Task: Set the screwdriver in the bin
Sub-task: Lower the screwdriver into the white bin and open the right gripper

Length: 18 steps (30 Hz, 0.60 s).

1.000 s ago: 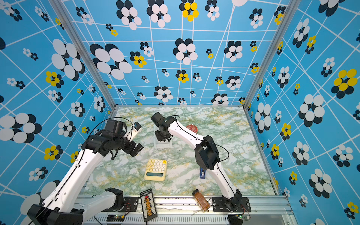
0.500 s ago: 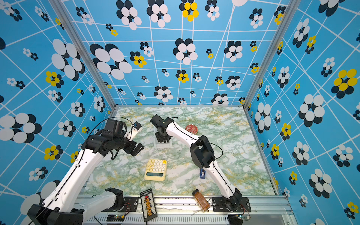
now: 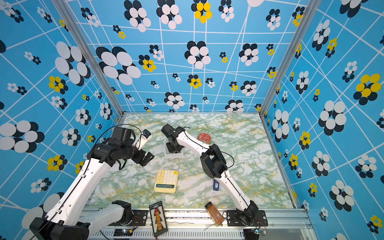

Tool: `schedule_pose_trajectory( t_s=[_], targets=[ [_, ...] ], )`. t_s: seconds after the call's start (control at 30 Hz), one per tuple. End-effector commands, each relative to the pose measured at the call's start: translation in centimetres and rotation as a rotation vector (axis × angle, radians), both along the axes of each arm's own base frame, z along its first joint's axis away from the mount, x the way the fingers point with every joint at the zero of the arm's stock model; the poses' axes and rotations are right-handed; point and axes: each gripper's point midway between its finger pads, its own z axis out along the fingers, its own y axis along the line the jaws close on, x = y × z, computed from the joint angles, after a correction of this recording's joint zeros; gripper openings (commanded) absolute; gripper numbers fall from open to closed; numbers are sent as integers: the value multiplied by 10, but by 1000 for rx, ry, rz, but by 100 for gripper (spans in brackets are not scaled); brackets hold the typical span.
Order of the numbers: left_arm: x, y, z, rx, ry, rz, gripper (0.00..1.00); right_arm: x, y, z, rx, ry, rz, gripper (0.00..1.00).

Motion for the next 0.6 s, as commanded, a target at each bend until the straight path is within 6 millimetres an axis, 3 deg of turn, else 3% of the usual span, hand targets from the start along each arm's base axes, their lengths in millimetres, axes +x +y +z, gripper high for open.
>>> schedule_pose_trajectory(
  t_s=[0.0,0.27,0.57],
  targets=[
    [3,-1,8,-26,-7,9,99,6,6,3,40,-4,-21,23],
    [4,-1,9,-32,-7,14,99,10,6,11,47,-25,-29,35],
    [4,0,9,-34,-5,16,99,15,7,27,59,-60,-30,37]
  ],
)
